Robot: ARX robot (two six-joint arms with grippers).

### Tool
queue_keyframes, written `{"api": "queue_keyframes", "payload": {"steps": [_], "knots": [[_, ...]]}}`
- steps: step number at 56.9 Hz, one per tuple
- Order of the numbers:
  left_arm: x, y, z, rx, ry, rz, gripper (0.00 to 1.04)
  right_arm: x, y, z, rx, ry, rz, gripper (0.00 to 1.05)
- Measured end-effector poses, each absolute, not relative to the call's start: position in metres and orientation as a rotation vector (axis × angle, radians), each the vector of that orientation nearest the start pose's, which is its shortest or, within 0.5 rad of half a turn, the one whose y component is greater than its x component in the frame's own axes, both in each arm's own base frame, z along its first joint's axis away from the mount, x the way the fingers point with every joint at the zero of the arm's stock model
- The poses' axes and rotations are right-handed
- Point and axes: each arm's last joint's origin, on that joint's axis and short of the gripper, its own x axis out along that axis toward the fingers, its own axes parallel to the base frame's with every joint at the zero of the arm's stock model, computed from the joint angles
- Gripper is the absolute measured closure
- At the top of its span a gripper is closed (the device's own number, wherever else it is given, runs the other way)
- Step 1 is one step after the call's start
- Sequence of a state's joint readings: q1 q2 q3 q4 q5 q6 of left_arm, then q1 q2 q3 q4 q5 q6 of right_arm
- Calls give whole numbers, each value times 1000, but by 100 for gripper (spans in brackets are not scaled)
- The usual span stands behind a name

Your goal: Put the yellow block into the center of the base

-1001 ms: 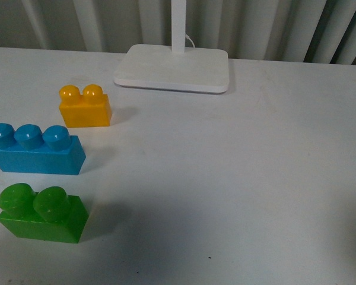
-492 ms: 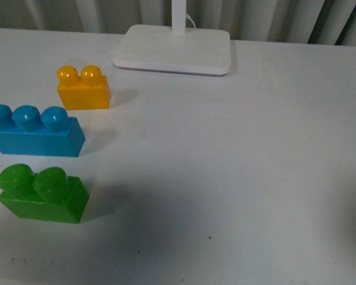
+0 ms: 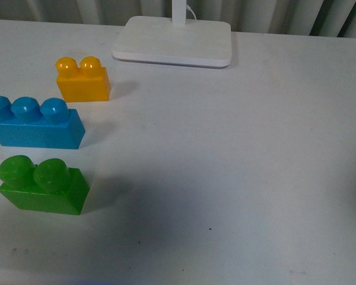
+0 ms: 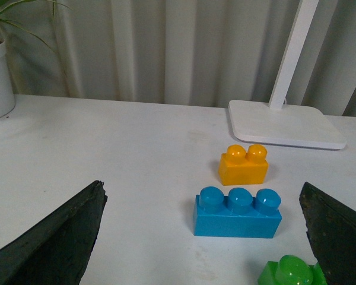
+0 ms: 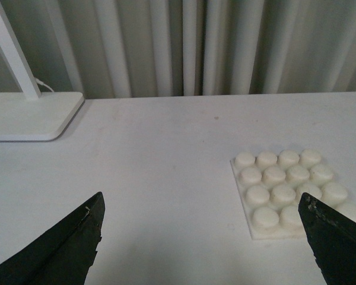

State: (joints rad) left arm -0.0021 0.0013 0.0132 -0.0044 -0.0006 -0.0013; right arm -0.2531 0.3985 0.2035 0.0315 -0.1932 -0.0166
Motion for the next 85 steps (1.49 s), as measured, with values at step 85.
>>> {"api": "queue_keyframes", "payload": {"steps": [85], "knots": [[97, 0, 167, -1, -7, -2, 6, 299, -179, 156, -3, 871, -88, 9]]}}
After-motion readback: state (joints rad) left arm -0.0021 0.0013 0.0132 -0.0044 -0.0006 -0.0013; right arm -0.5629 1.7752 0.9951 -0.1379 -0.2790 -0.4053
